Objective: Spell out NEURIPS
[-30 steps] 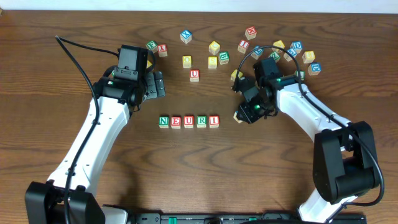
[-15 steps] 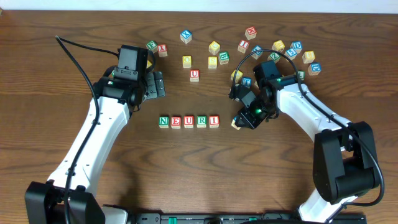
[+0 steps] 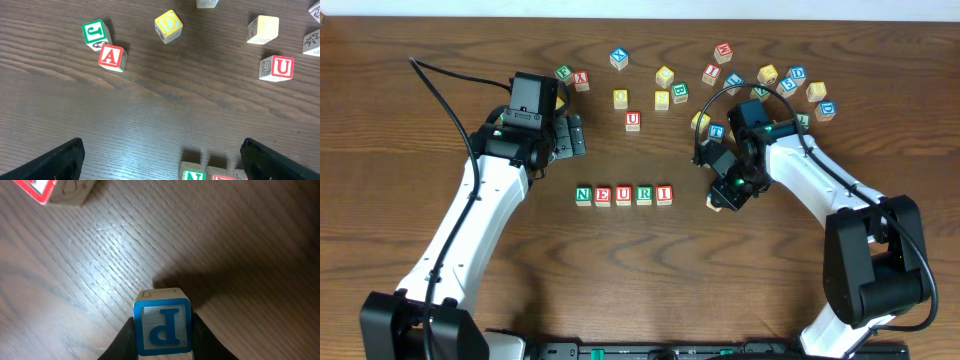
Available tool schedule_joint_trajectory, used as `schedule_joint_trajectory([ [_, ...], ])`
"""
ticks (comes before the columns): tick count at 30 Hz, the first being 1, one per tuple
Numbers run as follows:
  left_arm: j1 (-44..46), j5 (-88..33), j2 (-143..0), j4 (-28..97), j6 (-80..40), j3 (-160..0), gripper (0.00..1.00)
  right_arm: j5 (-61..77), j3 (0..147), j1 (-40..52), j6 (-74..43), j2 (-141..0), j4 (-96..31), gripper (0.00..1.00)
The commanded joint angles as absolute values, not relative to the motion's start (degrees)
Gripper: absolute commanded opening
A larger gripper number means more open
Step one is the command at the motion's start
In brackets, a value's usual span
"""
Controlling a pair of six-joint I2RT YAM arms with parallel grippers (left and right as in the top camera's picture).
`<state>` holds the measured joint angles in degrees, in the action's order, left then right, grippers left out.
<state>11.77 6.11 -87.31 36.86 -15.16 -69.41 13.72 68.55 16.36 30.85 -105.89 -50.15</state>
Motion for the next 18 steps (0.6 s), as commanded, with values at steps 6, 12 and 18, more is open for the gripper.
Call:
schedule_joint_trajectory([
  [6,11.6,6.2,-86.3,36.9,-15.0,-71.2,0.98,14.7,68.6,16.2,37.4,-104.2,-49.7,0.08],
  [12,11.6,6.2,-86.3,36.9,-15.0,-71.2,0.98,19.1,68.6,16.2,40.9,-104.2,-49.5,0.09],
  [18,11.6,6.2,-86.3,36.9,-15.0,-71.2,0.98,23.6,68.6,16.2,46.4,-104.2,-49.3,0.12],
])
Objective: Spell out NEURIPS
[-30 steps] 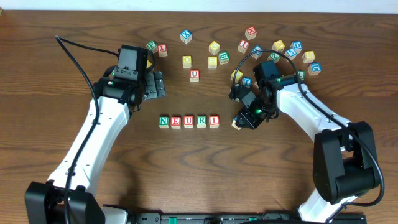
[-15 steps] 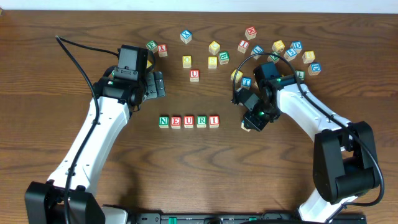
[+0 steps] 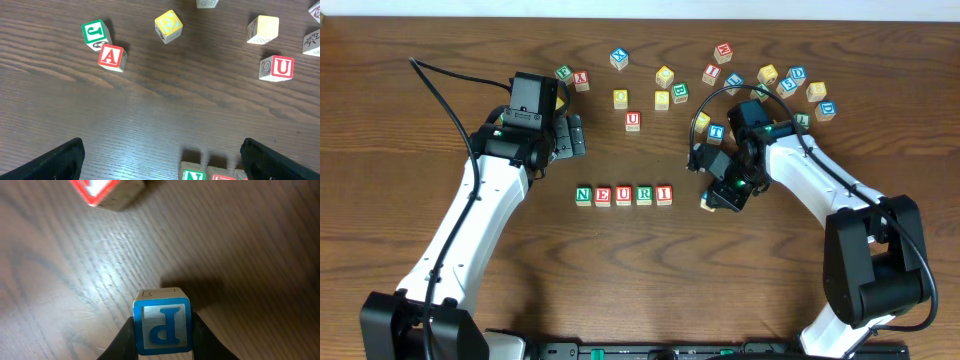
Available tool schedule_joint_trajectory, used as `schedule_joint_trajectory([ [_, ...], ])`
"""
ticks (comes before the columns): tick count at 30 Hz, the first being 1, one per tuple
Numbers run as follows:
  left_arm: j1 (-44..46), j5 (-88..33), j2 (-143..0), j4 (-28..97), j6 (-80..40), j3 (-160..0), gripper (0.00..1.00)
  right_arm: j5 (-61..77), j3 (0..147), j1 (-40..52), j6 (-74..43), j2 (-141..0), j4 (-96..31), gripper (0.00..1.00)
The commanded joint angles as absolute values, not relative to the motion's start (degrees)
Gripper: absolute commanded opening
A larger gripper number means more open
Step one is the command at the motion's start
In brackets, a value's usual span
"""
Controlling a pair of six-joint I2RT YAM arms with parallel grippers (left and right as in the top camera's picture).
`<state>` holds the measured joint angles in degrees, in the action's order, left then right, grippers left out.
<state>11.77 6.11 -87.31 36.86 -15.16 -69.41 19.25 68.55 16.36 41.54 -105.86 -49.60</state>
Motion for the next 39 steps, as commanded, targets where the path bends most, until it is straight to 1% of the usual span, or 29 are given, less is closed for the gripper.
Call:
schedule_joint_trajectory([
  [1,11.6,6.2,-86.3,36.9,-15.0,-71.2,0.98,24.3,68.6,16.2,47.8,-104.2,-49.2,0.12],
  [3,11.6,6.2,-86.3,36.9,-15.0,-71.2,0.98,25.3,68.6,16.2,50.2,-104.2,-48.8,0.16],
  [8,11.6,6.2,-86.3,36.9,-15.0,-71.2,0.98,25.7,68.6,16.2,51.4,-104.2,-46.9,0.18],
  [16,11.6,6.2,-86.3,36.9,-15.0,-71.2,0.98,25.6,67.7,16.2,55.9,-104.2,-47.5,0.18],
  [24,11.6,6.2,-86.3,36.9,-15.0,-71.2,0.98,25.4,66.4,16.2,57.0,-104.3,-46.4,0.17],
  [30,11.6,6.2,-86.3,36.9,-15.0,-71.2,0.98,25.3,63.1,16.2,57.1,-104.3,-42.5,0.16],
  [39,11.6,6.2,-86.3,36.9,-15.0,-71.2,0.98,24.8,62.1,16.2,57.5,-104.3,-41.9,0.15],
])
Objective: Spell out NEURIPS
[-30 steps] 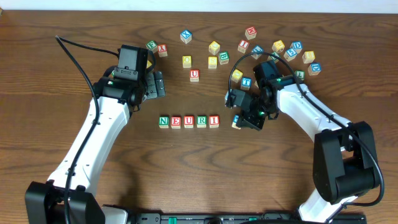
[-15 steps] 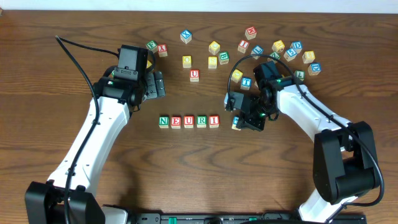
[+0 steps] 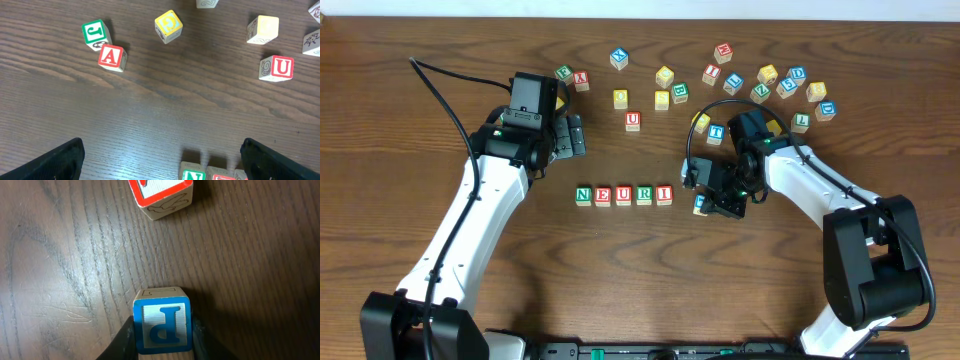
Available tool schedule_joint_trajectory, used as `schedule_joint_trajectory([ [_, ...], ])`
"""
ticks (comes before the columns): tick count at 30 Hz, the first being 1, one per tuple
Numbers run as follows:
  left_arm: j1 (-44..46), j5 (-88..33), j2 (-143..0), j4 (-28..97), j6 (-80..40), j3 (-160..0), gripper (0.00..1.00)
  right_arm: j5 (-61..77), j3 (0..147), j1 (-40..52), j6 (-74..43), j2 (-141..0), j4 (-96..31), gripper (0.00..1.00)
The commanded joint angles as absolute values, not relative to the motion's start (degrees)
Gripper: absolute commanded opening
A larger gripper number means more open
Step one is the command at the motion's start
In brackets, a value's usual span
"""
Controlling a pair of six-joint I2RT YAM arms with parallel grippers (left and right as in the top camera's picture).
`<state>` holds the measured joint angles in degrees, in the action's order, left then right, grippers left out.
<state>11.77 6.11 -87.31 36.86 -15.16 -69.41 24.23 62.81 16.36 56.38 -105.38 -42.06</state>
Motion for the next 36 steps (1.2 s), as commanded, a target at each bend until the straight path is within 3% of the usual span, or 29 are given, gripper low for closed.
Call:
schedule_joint_trajectory([
  [1,11.6,6.2,-86.3,36.9,-15.0,-71.2,0.98,24.8,62.1,16.2,57.5,-104.3,-41.9,0.15],
  [11,11.6,6.2,-86.3,36.9,-15.0,-71.2,0.98,24.8,62.1,16.2,57.5,-104.3,-41.9,0.41],
  [22,11.6,6.2,-86.3,36.9,-15.0,-71.2,0.98,24.5,62.1,16.2,57.5,-104.3,-41.3,0.47],
  [25,11.6,6.2,-86.3,36.9,-15.0,-71.2,0.98,24.5,62.1,16.2,56.9,-104.3,-41.4,0.63],
  [36,11.6,6.2,-86.3,36.9,-15.0,-71.2,0.98,23.9,64.0,16.2,54.2,-104.2,-42.0,0.62],
])
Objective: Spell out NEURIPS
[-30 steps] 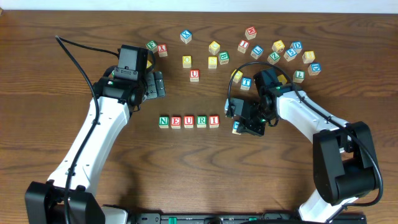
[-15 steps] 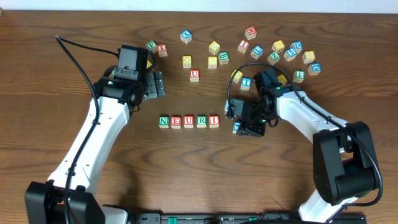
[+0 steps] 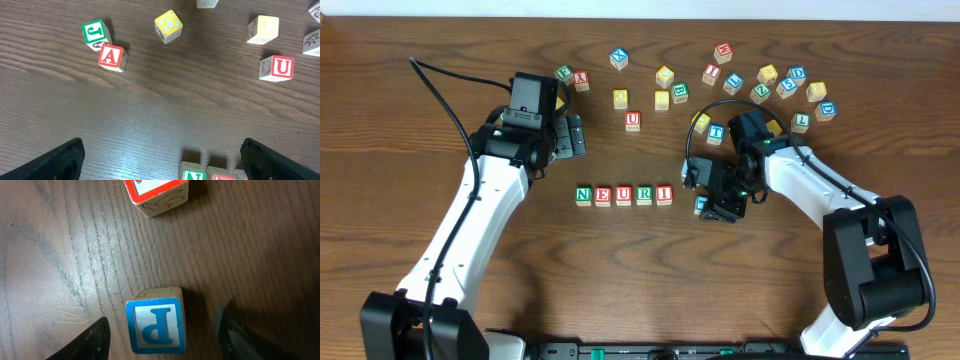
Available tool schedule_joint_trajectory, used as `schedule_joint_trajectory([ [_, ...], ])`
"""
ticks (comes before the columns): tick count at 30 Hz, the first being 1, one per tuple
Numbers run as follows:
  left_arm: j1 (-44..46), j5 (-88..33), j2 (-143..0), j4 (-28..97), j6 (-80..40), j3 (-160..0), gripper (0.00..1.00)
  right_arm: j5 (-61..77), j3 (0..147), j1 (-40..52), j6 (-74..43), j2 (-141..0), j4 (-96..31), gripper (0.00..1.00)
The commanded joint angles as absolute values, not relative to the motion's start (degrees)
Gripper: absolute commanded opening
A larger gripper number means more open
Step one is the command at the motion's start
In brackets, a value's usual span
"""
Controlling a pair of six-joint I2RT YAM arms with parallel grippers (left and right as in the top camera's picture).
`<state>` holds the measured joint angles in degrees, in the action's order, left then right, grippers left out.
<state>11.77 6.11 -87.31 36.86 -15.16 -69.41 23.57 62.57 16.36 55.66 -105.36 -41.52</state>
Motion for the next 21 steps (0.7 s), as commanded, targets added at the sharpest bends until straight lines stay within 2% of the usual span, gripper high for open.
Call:
schedule_joint_trajectory([
  [1,11.6,6.2,-86.3,36.9,-15.0,-71.2,0.98,23.9,64.5,16.2,54.0,-104.2,-42.3,0.62],
  [8,11.6,6.2,-86.3,36.9,-15.0,-71.2,0.98,23.9,69.3,16.2,53.6,-104.0,-45.7,0.65],
  [11,11.6,6.2,-86.3,36.9,-15.0,-71.2,0.98,23.9,71.4,16.2,53.1,-103.8,-47.3,0.63],
  [14,11.6,6.2,-86.3,36.9,-15.0,-71.2,0.98,22.0,73.0,16.2,49.2,-103.2,-47.6,0.52],
  [16,11.6,6.2,-86.3,36.9,-15.0,-71.2,0.98,20.1,74.1,16.2,45.3,-102.6,-47.6,0.41],
  [19,11.6,6.2,-86.3,36.9,-15.0,-71.2,0.98,18.1,75.4,16.2,39.4,-101.3,-47.8,0.33],
  [21,11.6,6.2,-86.3,36.9,-15.0,-71.2,0.98,17.0,76.0,16.2,34.0,-100.0,-47.7,0.19],
])
